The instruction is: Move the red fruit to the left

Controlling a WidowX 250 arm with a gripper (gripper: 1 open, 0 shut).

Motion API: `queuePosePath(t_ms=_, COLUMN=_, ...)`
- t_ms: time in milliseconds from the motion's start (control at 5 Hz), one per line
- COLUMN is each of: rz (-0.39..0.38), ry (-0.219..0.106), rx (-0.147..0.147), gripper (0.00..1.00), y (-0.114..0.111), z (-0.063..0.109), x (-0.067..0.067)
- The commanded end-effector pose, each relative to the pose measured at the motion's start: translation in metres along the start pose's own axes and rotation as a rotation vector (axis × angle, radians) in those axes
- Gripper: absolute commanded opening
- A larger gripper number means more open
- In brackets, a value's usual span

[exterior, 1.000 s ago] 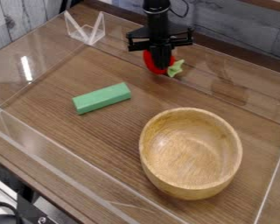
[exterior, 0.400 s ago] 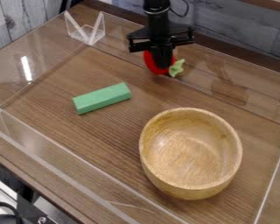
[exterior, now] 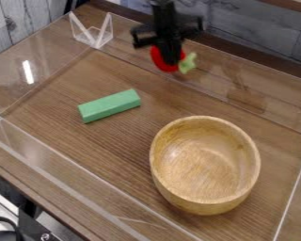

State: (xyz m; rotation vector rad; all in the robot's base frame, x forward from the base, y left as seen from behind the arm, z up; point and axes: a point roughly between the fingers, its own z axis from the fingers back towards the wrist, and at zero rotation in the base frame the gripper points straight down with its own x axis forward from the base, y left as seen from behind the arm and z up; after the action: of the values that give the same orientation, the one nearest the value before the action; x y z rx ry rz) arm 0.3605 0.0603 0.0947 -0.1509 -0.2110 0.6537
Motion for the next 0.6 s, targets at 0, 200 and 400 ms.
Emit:
queuePosePath(t_ms=0, rz=0.014, ry=-0.07, rx=-0.037, gripper=0.0, y=0.018, z=0.045, x=0.005)
queuePosePath(t_ms=200, rz=0.035, ry=-0.088, rx=-0.022, gripper=0.0, y=0.051, z=0.058, x=0.001)
queuePosePath(t_ms=400, rz=0.042, ry=-0.1, rx=-0.005, gripper=0.0, y=0.086, z=0.062, x=-0.007)
